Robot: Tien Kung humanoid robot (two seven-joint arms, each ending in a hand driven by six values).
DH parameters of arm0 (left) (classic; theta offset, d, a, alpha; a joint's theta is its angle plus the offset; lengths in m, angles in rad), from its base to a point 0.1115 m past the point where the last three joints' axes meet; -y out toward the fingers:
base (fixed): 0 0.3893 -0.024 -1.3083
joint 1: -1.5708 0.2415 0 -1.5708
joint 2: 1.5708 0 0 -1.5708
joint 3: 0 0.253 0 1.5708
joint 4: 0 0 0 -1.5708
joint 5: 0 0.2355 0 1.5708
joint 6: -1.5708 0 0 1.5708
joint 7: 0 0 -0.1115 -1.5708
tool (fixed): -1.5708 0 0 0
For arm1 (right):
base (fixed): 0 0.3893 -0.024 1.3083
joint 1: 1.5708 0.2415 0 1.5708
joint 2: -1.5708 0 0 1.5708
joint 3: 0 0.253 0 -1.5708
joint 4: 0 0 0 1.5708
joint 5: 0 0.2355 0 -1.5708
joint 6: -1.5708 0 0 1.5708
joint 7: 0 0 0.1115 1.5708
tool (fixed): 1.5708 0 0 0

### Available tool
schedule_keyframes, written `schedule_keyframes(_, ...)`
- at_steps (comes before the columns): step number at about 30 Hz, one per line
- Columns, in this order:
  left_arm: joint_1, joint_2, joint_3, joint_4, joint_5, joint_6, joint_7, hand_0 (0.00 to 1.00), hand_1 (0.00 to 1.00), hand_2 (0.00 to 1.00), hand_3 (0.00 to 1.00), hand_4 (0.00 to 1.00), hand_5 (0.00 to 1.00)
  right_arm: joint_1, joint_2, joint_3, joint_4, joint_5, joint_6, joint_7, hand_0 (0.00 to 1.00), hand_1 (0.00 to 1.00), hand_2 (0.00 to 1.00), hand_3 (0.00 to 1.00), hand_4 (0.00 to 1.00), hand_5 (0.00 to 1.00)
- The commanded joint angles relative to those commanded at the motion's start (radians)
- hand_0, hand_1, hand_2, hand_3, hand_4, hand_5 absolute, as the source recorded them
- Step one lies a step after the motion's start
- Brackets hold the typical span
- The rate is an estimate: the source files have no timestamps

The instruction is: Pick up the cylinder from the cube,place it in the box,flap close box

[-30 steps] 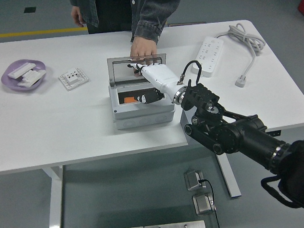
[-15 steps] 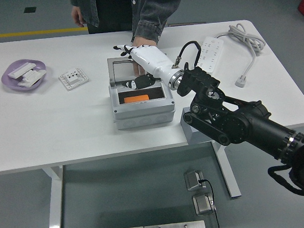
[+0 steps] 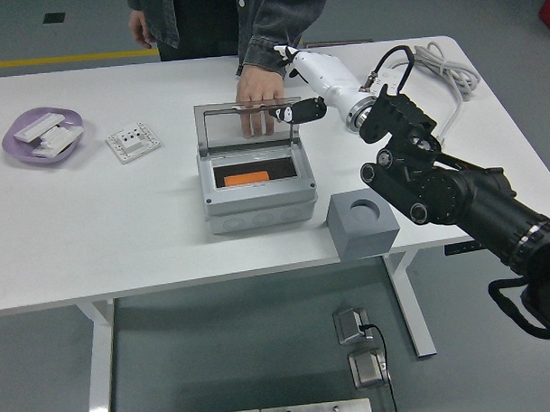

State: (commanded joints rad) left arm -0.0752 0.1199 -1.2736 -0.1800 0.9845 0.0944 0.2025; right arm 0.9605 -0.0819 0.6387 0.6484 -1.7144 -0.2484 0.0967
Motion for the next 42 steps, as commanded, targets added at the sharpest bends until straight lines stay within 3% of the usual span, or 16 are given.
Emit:
schedule_keyframes(18,0.005,-0.004,-0.016,0.0,0.025,0.002,0.008,0.626,0.585,0.534,0.621,0.589,0.22,-0.063,0.015,-0.066,0.048,-0.002,-0.069,-0.01,0.782,0.667,0.786,0.88,0.837,0.249)
schedule_keyframes(23,0.013,-0.008,-0.019,0.0,0.023,0.002,0.009,0.626,0.586,0.534,0.62,0.587,0.217,-0.072,-0.006,-0.107,0.109,-0.011,-0.073,-0.028,0.779,0.663,0.784,0.878,0.825,0.246)
schedule_keyframes(33,0.025,-0.015,-0.028,0.0,0.024,0.004,0.012,0.627,0.586,0.534,0.619,0.586,0.21,-0.087,-0.069,-0.17,0.297,-0.065,-0.064,-0.081,0.777,0.664,0.785,0.874,0.819,0.275)
schedule_keyframes(42,0.023,-0.019,-0.026,0.0,0.021,0.002,0.004,0.627,0.586,0.534,0.619,0.585,0.209,-0.117,-0.083,-0.201,0.349,-0.059,-0.063,-0.091,0.774,0.663,0.784,0.877,0.817,0.28)
